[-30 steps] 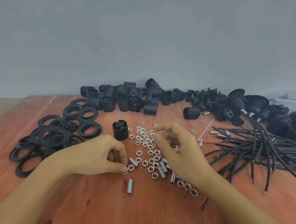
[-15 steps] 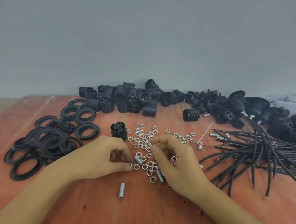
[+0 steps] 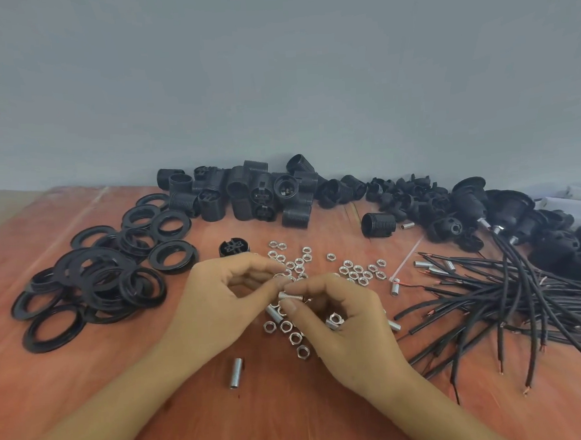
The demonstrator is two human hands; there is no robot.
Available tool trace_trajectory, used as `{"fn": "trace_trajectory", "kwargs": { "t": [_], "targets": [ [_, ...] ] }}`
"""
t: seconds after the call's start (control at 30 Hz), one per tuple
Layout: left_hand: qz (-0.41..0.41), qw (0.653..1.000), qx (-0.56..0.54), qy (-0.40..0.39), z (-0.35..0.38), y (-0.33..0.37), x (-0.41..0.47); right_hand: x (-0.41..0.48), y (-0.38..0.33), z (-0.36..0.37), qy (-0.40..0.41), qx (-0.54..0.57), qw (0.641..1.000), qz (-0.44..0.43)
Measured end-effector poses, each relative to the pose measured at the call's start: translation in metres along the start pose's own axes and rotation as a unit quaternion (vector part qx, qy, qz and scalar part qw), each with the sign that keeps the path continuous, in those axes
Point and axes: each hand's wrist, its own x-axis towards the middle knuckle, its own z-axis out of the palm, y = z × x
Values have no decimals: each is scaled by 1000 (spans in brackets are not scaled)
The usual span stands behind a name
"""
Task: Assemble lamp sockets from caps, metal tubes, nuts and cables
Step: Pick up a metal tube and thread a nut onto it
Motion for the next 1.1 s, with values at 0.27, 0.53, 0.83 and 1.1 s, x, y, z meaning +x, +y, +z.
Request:
{"fn": "trace_trajectory", "kwargs": {
  "t": [0.27, 0.53, 0.83, 1.1],
  "targets": [
    [-24, 993, -108, -48, 1, 2, -2, 2, 1, -5, 27, 14, 999, 23],
    [-57, 980, -178, -74, -4, -3, 1, 3, -2, -4, 51, 23, 998, 25],
    [-84, 959, -240, -125, -3, -3, 0, 2, -4, -4, 60, 40, 997, 11],
    [-70, 969, -211, -107, -4, -3, 1, 2, -2, -4, 60, 42, 997, 13]
  ]
}}
